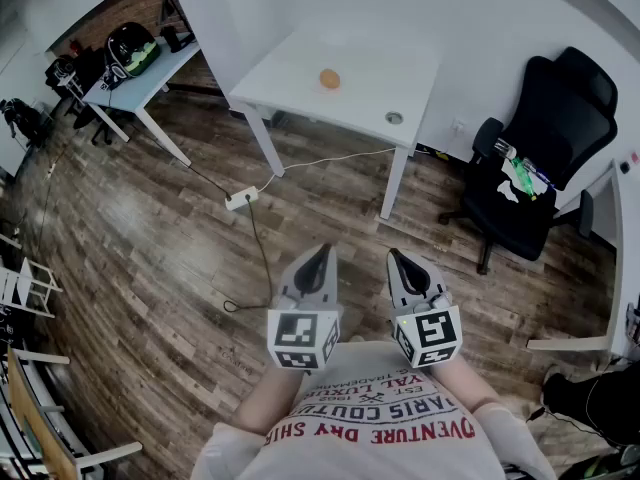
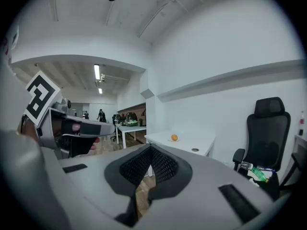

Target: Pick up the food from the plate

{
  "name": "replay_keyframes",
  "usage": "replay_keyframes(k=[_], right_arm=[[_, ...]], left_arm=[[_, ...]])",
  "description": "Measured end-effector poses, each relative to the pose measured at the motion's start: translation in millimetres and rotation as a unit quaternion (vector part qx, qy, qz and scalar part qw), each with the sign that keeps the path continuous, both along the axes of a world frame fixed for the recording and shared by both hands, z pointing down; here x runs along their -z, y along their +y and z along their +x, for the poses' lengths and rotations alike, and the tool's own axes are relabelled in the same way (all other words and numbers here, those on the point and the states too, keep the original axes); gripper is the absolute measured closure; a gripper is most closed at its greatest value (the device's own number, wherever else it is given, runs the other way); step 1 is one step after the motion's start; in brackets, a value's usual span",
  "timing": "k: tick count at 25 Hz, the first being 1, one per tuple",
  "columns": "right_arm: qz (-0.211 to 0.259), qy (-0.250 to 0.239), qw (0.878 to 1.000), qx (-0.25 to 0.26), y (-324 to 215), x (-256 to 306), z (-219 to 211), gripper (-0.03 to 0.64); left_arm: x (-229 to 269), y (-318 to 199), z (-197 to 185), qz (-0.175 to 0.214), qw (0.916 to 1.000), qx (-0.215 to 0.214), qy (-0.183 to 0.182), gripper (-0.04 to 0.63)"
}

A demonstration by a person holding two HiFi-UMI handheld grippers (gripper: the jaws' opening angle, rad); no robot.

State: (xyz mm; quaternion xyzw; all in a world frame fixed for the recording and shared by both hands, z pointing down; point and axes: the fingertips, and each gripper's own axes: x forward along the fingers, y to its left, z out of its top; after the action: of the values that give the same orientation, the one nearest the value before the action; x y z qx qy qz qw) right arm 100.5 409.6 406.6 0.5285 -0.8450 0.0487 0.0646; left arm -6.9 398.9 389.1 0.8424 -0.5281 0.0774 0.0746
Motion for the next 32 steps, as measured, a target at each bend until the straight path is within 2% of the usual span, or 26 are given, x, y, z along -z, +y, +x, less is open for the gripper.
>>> replay_keyframes(k=[16, 22, 27, 32], right_arm=[[-0.012, -0.023, 1.0, -0.013, -32.1, -7.1, 12.9, 0.609], [-0.044, -0.03, 0.998, -0.017, -48.6, -21.4, 5.1, 0.609], [-0.052, -0.03, 0.998, -0.026, -86.3, -25.9, -14.7, 0.609], [-0.058, -0.027, 0.997, -0.051, -145.5, -28.1, -38.4, 0.609]], left_arm=[[-11.7, -29.1, 8.9, -0.017, 0.9997, -0.016, 0.007, 0.589], [-23.9, -45.5, -2.9, -0.043, 0.9989, -0.015, 0.009, 0.589], [-30.2, -81.9, -26.4, -0.053, 0.9984, -0.015, 0.014, 0.589], [-30.1, -145.1, -52.8, -0.054, 0.9976, -0.038, 0.022, 0.589]])
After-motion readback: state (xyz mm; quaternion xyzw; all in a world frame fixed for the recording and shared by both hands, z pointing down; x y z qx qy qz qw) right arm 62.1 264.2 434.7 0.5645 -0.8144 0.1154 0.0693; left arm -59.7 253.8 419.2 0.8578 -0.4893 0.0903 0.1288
